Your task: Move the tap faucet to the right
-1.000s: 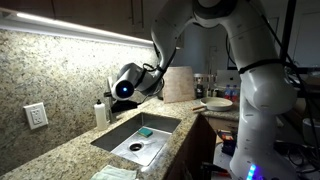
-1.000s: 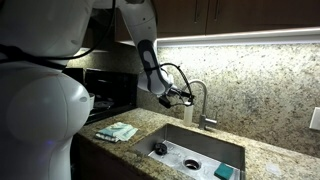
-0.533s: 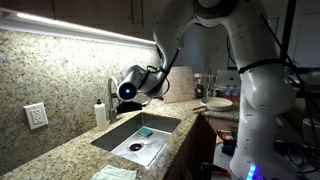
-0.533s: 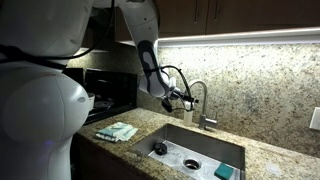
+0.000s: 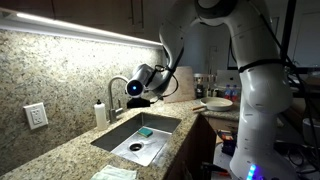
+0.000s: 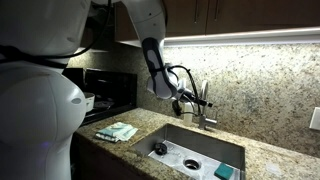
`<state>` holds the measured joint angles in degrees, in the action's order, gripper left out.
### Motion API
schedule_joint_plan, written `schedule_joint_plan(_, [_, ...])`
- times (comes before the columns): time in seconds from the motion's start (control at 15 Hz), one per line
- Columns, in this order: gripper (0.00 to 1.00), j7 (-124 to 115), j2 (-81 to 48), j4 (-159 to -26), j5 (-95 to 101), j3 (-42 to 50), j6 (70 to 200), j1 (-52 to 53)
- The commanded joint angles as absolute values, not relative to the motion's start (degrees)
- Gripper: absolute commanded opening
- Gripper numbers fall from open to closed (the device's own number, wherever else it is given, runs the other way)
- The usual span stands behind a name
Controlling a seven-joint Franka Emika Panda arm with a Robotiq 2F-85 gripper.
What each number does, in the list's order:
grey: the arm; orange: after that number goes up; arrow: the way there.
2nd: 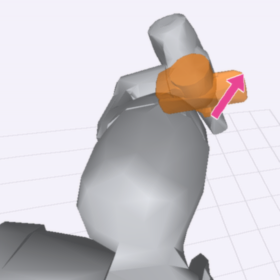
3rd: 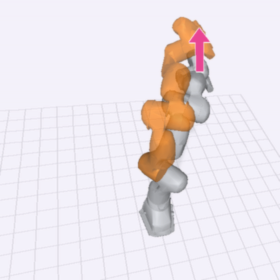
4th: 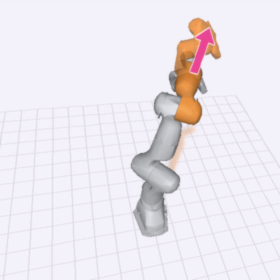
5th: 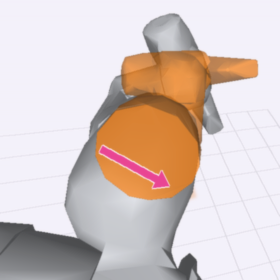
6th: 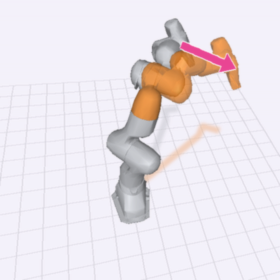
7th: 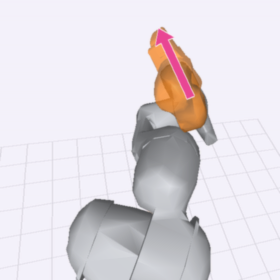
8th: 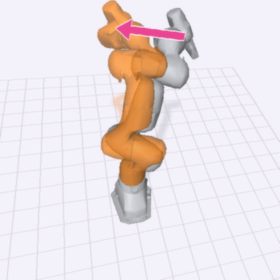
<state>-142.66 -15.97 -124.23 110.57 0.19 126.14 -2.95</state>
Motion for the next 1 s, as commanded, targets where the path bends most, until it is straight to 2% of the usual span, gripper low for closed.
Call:
schedule_joint_plan(0.0, [1.0, -142.66, -12.47, -126.28, 109.28, 1.32, 125.45, -4.96])
schedule_joint_plan(0.47, [1.0, -141.47, -12.18, -126.65, 109.81, 1.55, 130.86, -5.85])
schedule_joint_plan(0.93, [1.0, -130.47, -10.94, -132.64, 106.69, 1.56, 148.54, -6.63])
